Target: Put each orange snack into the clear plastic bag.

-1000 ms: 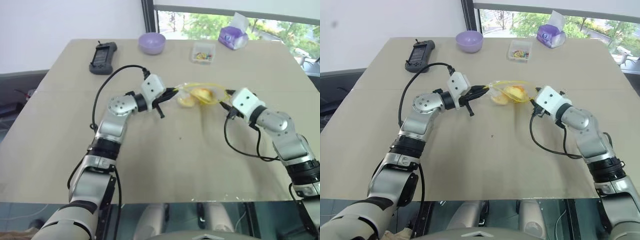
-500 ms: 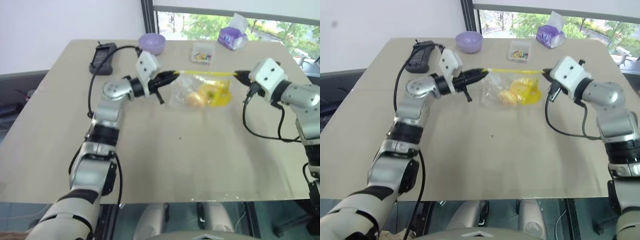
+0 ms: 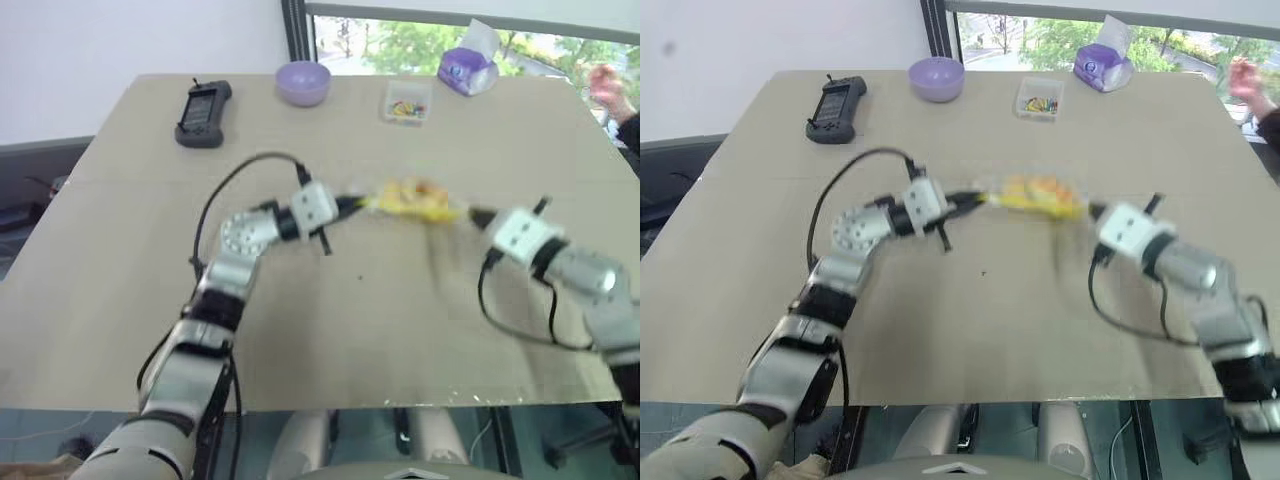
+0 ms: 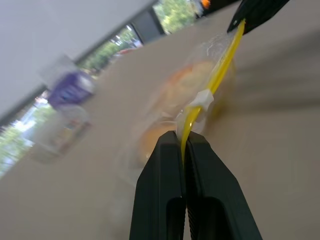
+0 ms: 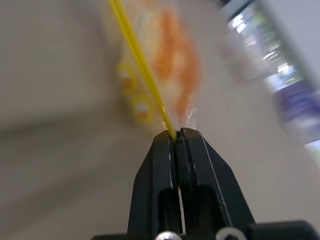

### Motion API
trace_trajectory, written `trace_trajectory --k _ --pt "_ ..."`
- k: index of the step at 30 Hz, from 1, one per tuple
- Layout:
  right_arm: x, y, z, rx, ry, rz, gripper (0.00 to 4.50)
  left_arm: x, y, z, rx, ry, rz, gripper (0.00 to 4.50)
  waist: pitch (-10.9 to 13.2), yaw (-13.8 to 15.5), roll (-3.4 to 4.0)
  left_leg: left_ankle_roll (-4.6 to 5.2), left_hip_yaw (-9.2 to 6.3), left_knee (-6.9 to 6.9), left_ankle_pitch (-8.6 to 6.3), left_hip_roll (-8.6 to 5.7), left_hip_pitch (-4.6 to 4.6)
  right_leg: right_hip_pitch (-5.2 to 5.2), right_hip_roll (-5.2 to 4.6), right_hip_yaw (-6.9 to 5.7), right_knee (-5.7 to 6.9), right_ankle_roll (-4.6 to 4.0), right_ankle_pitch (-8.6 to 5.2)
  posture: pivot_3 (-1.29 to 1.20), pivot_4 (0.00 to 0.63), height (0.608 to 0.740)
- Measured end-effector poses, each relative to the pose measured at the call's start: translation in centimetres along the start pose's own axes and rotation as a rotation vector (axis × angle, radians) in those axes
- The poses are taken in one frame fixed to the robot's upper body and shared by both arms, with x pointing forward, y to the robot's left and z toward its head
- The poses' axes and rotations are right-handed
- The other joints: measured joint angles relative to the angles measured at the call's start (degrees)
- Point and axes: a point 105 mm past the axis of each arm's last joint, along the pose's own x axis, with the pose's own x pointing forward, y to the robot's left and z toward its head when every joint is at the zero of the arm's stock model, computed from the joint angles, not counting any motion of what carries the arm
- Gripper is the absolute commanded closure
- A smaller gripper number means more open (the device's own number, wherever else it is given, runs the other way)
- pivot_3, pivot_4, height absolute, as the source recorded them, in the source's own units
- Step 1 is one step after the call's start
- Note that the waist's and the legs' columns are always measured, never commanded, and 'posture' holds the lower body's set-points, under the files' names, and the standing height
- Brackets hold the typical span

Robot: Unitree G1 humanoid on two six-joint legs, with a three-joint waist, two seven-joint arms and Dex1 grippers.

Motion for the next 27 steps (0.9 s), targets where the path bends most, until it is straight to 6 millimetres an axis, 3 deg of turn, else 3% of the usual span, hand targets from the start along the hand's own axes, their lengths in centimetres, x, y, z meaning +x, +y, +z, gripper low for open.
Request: trace_trajectory --k 2,3,4,7,11,12,14,15,16,18,22,27 --pt "-0.4 1.2 -0.3 0.049 0.027 0.025 3.54 -0.1 0.1 0.3 0.008 0.001 0.001 4.5 0.01 0.07 0.0 0.15 -0.01 0.05 0.05 0.0 0.1 0.16 0.03 0.02 -0.04 -0.01 0.22 0.0 0.15 0.74" --pt "-0.8 1.1 -0.5 0.073 0.037 0.014 2.96 -0.4 0.5 0.5 0.019 0.001 0.01 4.5 0.01 0.07 0.0 0.39 -0.01 0.04 -0.01 0.0 0.31 0.38 0.05 0.02 -0.12 -0.01 0.28 0.0 0.15 0.74" --pt "-0.9 1.0 -0.5 0.082 0.04 0.008 2.75 -0.6 0.8 0.6 0.02 0.003 0.02 4.5 0.02 0.02 0.0 0.42 0.0 0.03 -0.02 0.02 0.66 0.71 0.08 0.03 -0.16 0.0 0.27 0.0 0.15 0.74" --pt "-2.3 0.1 0.5 0.087 0.038 -0.005 2.75 -0.7 1.0 0.8 0.011 0.001 0.013 4.5 0.02 0.04 0.03 0.44 -0.02 -0.01 -0.03 0.08 1.25 1.31 0.12 0.02 -0.23 0.03 0.25 0.0 0.15 0.74" --pt "-2.8 -1.8 4.5 0.055 -0.07 -0.017 2.75 -0.4 1.0 1.0 -0.016 -0.001 -0.032 4.5 0.04 -0.26 -0.03 0.43 -0.01 -0.04 -0.04 0.2 1.5 1.54 0.26 0.03 -0.28 0.01 0.26 0.0 0.15 0.74" --pt "-2.4 -2.3 6.3 0.043 -0.124 -0.015 2.75 -0.1 1.4 1.5 -0.019 -0.013 -0.034 4.5 0.04 -0.25 -0.03 0.43 -0.01 -0.07 -0.03 0.22 1.54 1.55 0.27 0.03 -0.27 0.01 0.26 0.0 0.15 0.74" --pt "-2.1 -2.5 7.7 0.029 -0.167 -0.013 2.75 0.3 1.7 2.1 -0.016 -0.034 -0.036 4.5 0.04 -0.11 -0.03 0.43 -0.02 -0.1 -0.03 0.23 1.54 1.55 0.29 0.03 -0.3 0.0 0.26 0.0 0.15 0.74" --pt "-0.2 -2.1 10.0 0.009 -0.235 0.019 2.75 0.3 1.9 2.2 -0.03 -0.032 -0.036 4.5 0.03 -0.38 -0.06 0.42 0.03 -0.15 -0.03 0.23 1.59 1.58 0.3 0.09 -0.38 -0.01 0.26 0.0 0.15 0.74" --pt "0.0 -2.0 10.2 0.007 -0.24 0.022 2.75 0.4 1.9 2.2 -0.032 -0.033 -0.038 4.5 0.04 -0.37 -0.06 0.42 0.05 -0.15 -0.03 0.23 1.59 1.57 0.31 0.1 -0.4 -0.01 0.27 0.0 0.15 0.74" --pt "3.1 -0.7 13.3 -0.081 -0.31 0.088 2.75 1.2 1.9 2.8 -0.042 -0.05 -0.056 4.5 0.03 -0.18 -0.07 0.38 -0.01 -0.22 -0.01 0.22 1.52 1.55 0.31 0.06 -0.53 -0.02 0.27 0.0 0.15 0.74" --pt "5.5 -0.8 13.8 -0.147 -0.281 0.093 2.75 1.2 2.0 2.7 -0.059 -0.04 -0.056 4.5 0.04 -0.06 -0.06 0.17 -0.03 -0.26 0.1 0.2 1.28 1.43 0.3 0.02 -0.78 -0.01 0.28 0.0 0.15 0.74" --pt "6.4 -1.5 13.5 -0.203 -0.265 0.075 2.75 1.2 2.0 2.9 -0.062 -0.038 -0.057 4.5 0.03 -0.07 -0.06 0.15 -0.1 -0.27 0.11 0.16 0.63 0.79 0.27 -0.04 -0.82 0.0 0.3 0.0 0.15 0.74"
